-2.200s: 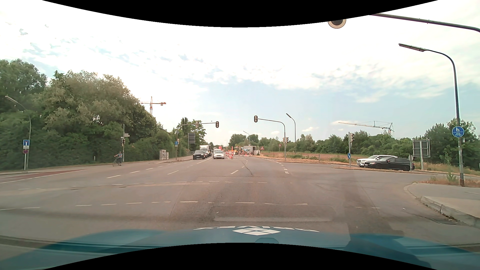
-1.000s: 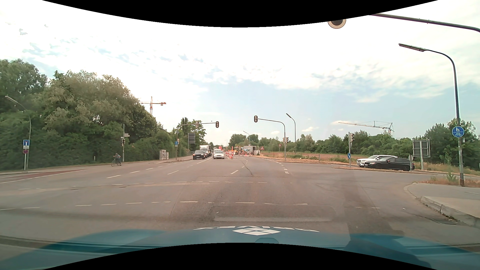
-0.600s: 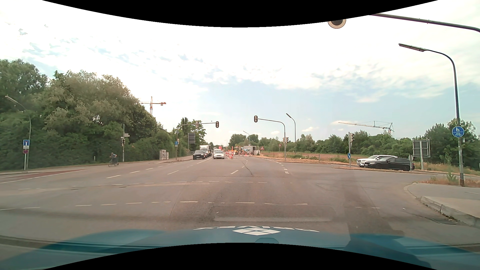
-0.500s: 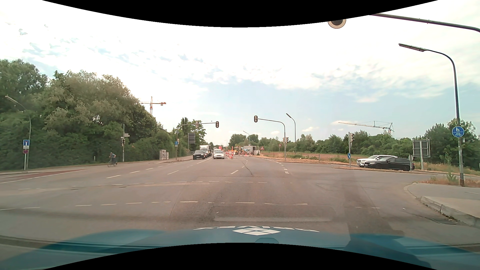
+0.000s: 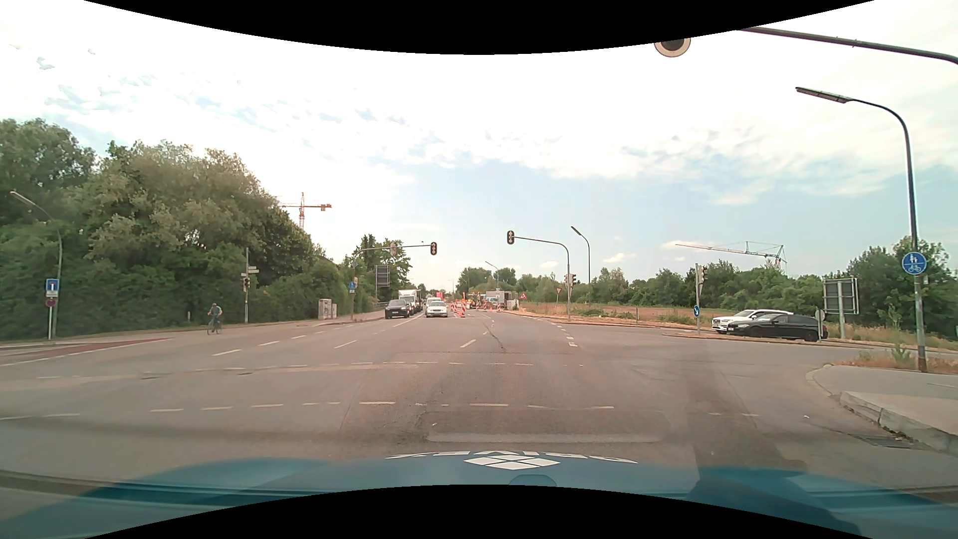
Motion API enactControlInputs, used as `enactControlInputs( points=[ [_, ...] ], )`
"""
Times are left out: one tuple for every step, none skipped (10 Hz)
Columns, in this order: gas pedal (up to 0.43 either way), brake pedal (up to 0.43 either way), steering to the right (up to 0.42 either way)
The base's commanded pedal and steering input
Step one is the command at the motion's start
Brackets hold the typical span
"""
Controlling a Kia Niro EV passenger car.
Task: Follow the waypoints while adhering to traffic rules and regulations
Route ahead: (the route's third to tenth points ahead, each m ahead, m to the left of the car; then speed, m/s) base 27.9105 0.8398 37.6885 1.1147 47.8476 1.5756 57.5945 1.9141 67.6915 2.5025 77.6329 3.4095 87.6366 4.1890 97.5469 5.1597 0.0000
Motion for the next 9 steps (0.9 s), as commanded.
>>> enactControlInputs(
  points=[
    [0.000, 0.262, 0.014],
    [0.000, 0.262, 0.014],
    [0.000, 0.262, 0.014],
    [0.000, 0.262, 0.014],
    [0.000, 0.262, 0.014],
    [0.000, 0.262, 0.014],
    [0.000, 0.268, 0.014],
    [0.000, 0.262, 0.014],
    [0.000, 0.262, 0.014]
  ],
)
